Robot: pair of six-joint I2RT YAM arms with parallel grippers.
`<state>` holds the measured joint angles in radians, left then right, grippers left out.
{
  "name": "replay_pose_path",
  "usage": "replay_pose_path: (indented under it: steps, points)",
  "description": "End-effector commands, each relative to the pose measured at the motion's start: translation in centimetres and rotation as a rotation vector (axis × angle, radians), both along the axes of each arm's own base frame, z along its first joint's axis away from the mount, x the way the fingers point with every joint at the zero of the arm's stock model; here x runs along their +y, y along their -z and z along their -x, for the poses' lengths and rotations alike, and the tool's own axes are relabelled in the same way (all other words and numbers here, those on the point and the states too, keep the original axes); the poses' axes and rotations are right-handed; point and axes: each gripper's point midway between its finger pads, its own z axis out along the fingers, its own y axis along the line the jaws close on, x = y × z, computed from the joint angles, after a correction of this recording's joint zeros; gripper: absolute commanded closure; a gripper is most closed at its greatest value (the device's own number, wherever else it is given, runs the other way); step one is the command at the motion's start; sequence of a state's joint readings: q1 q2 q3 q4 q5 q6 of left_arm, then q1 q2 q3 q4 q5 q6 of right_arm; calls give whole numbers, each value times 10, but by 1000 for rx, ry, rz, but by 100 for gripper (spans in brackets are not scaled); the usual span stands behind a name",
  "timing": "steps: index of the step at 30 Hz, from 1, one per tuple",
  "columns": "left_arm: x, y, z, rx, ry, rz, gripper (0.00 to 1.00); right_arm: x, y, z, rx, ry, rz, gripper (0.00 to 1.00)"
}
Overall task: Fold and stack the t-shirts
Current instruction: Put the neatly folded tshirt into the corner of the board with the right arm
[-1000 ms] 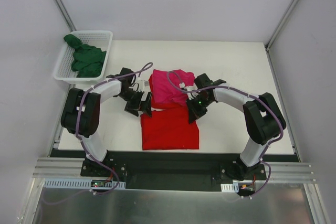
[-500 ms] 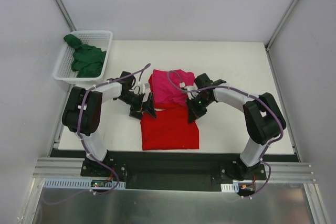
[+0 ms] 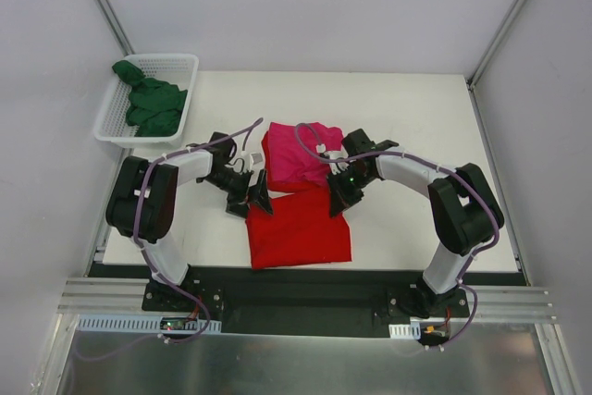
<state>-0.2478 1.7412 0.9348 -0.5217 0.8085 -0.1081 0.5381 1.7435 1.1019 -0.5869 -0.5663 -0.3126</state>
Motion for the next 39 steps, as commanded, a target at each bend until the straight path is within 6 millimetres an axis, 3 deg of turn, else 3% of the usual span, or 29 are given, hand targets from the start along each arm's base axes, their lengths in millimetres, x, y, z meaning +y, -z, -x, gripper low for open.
replay_pose_path:
  steps: [1, 3, 4, 7, 9, 13, 14, 23, 26, 29, 34, 39]
  points:
    - [5, 18, 2, 47, 11, -65, 14, 12, -20, -10, -37, 1, -67, 99]
    - [2, 19, 0, 52, 16, -60, 19, 12, -20, -11, -38, 1, -68, 99]
    - [0, 22, 1, 62, 25, -63, 32, 12, -20, -11, -38, 3, -68, 99]
    - [-7, 23, 4, 75, 48, -53, 46, 13, -22, -11, -42, 3, -71, 99]
    - [-11, 23, 5, 81, 58, -52, 51, 13, -21, -12, -43, 2, -71, 99]
    - [-16, 24, 10, 83, 82, -42, 82, 14, -22, -14, -44, 7, -71, 99]
    - [-17, 24, 11, 82, 83, -45, 100, 14, -23, -14, -48, 4, -73, 99]
    - [-25, 1, -23, -53, 83, -30, 100, 13, -25, -15, -62, -2, -69, 99]
    - [-31, -21, -47, -153, 83, -17, 100, 10, -26, -11, -60, -16, -62, 99]
    - [-34, -39, -58, -212, 87, -4, 100, 7, -28, -4, -66, -53, -52, 99]
    - [-32, -48, -48, -212, 102, 5, 100, -3, -26, 10, -74, -111, -27, 99]
    - [-27, -53, -22, -188, 134, 39, 100, -10, -27, 24, -92, -181, -24, 99]
